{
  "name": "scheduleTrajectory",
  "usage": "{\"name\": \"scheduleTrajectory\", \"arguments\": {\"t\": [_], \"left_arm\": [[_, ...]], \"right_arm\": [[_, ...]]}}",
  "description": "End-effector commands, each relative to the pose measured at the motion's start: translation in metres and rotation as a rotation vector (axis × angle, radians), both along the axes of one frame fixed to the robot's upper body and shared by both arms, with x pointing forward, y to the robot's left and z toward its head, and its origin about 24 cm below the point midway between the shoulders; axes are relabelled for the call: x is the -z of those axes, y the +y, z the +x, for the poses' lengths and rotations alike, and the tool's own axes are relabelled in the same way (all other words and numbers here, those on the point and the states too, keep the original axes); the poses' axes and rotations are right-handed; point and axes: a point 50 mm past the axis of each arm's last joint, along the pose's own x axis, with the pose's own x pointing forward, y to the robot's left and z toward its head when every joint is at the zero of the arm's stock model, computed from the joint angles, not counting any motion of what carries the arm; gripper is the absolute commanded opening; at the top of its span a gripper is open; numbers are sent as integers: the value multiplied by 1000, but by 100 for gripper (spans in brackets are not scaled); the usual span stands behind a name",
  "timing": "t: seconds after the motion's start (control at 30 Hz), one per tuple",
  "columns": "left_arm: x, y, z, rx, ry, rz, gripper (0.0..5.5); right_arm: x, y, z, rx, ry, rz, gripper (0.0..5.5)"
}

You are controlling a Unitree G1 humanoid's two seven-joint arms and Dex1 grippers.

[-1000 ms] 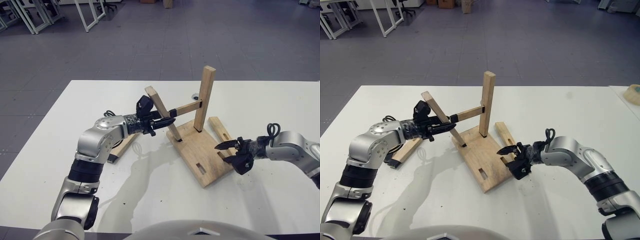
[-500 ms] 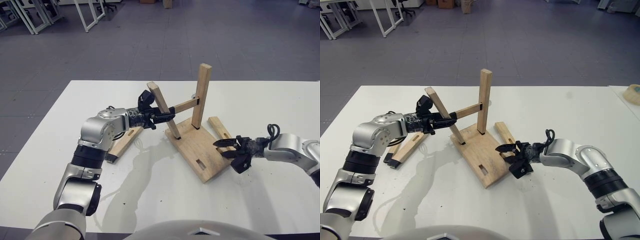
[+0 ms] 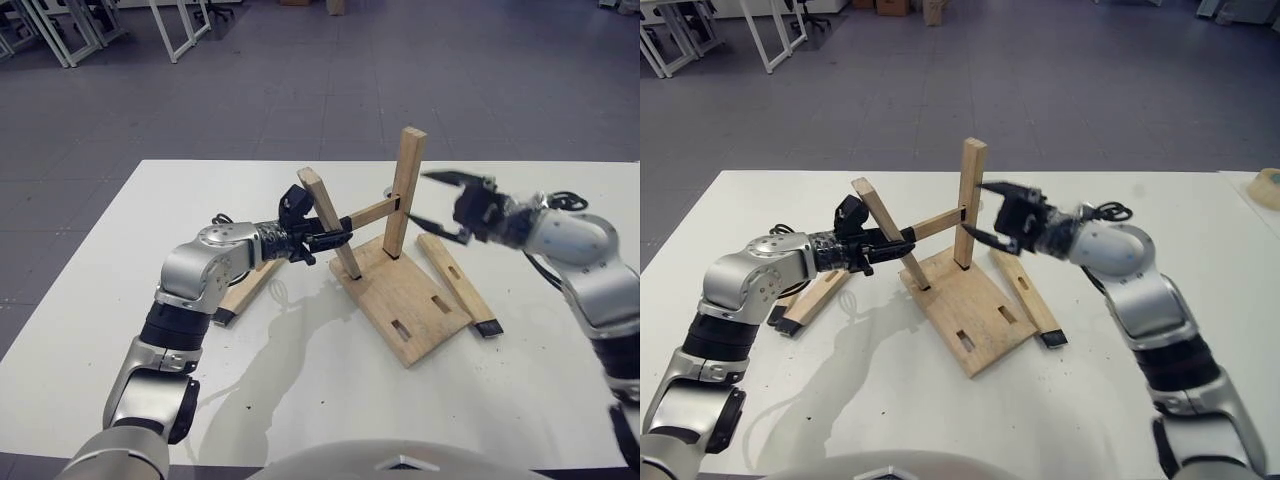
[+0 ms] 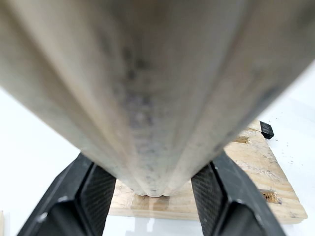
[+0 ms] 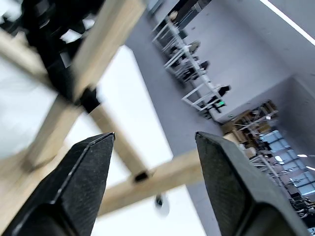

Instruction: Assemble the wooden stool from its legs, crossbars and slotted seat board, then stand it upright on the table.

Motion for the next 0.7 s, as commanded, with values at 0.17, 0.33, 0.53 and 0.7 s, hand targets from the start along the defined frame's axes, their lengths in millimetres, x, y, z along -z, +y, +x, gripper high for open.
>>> {"name": "scheduleTrajectory", "arguments": {"t": [0.17,0.33,0.53,0.7], "left_arm": [[47,-6,-13,-36,230,149,204],[45,-13,-10,-33,218,142,204],[49,-17,-11,-40,226,144,204],[55,-16,-13,-54,233,150,204]], "right_arm": [[7,72,55,-25,20,-92,156],[75,39,60,20,369,-339,156],[60,40,57,25,337,-187,156],[-35,46,38,-10,58,337,156]]}}
